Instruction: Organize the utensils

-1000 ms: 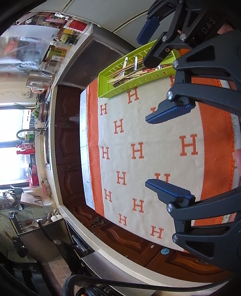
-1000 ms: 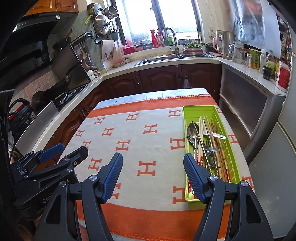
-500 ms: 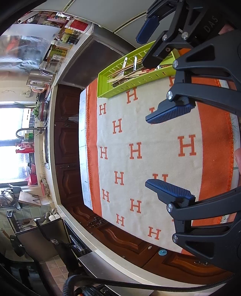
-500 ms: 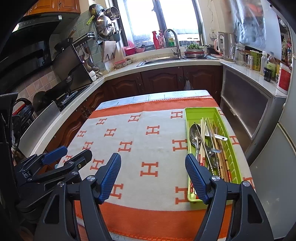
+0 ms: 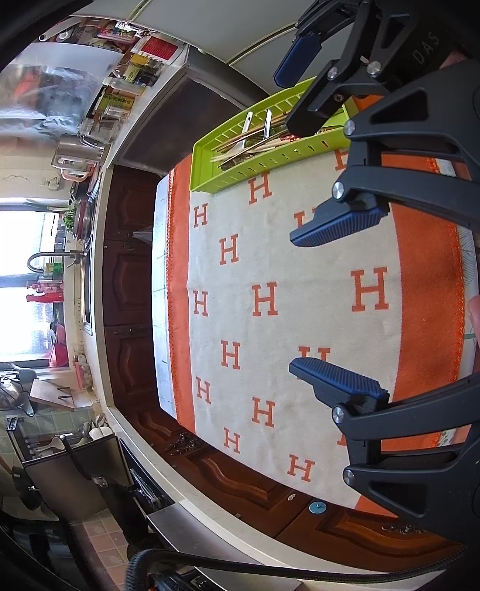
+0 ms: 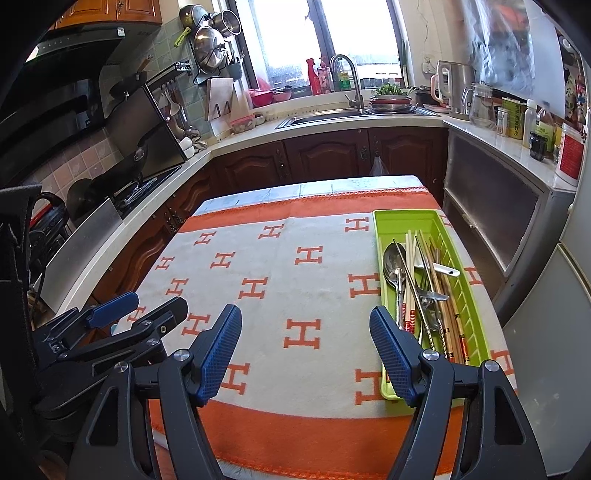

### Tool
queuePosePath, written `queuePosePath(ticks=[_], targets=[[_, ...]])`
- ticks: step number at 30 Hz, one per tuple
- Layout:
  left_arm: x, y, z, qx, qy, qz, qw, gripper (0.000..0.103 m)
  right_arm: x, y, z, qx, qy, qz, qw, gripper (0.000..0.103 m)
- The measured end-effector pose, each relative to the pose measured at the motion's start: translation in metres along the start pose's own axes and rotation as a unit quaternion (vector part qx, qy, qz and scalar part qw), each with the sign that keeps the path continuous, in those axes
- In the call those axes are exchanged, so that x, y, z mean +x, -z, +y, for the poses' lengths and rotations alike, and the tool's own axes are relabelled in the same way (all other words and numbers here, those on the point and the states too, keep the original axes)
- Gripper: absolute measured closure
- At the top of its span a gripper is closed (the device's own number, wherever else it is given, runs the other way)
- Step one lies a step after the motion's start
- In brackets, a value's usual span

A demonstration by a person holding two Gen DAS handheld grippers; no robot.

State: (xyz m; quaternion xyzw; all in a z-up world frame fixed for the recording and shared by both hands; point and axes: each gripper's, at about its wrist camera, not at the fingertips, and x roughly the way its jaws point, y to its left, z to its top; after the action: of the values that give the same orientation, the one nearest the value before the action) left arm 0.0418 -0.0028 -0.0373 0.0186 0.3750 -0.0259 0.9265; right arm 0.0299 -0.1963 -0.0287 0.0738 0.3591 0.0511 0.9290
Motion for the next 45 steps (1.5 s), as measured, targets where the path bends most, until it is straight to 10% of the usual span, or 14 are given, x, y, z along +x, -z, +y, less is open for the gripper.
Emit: queuePosePath(ticks=[45], targets=[[0.0073, 0.0088, 0.002, -0.006, 0.004, 0.012, 0.9999, 0.043, 0.0059, 0.0046, 0.0072, -0.001, -0.002, 0.005, 1.0, 0.03]])
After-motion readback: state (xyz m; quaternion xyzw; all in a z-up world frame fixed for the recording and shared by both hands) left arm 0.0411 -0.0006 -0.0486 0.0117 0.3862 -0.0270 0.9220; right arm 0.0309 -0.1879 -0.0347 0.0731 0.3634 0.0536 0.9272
